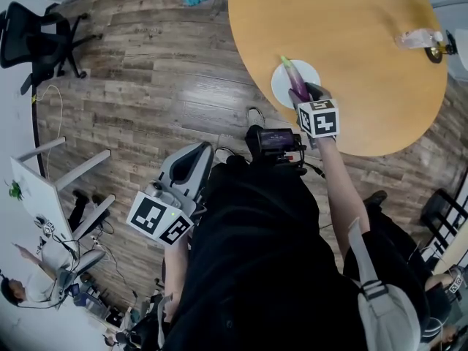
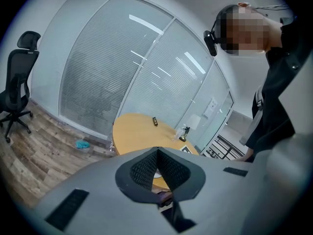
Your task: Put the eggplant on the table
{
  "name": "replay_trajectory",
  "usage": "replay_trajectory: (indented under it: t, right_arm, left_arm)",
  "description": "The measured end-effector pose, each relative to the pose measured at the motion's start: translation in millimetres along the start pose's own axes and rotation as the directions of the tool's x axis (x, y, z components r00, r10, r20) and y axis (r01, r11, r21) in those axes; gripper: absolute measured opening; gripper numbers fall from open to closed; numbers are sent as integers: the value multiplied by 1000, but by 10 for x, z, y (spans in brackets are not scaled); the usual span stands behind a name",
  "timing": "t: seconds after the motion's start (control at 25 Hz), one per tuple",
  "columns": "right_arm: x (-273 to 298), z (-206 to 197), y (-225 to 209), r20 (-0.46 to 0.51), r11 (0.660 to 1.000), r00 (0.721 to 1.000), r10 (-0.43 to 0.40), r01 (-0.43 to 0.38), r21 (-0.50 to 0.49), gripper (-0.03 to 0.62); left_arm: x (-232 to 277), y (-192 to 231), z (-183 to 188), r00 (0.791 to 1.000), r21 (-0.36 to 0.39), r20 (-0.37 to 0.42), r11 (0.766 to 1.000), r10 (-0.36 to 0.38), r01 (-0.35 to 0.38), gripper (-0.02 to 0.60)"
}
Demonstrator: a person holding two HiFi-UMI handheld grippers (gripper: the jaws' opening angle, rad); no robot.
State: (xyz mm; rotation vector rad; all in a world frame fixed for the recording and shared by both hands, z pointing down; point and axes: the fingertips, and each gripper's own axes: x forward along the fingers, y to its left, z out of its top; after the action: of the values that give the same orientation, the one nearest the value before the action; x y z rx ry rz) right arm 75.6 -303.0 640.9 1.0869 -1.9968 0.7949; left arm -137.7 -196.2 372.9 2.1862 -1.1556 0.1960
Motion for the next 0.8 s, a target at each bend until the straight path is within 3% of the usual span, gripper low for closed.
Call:
replay_trajectory:
  t: [0.8]
  right_arm:
    - [-20,88,34,11,999,1000,-11,12,-44,252]
  left_arm:
    - [-43,54,-12,1000,-11,0,1000,1,-1,11]
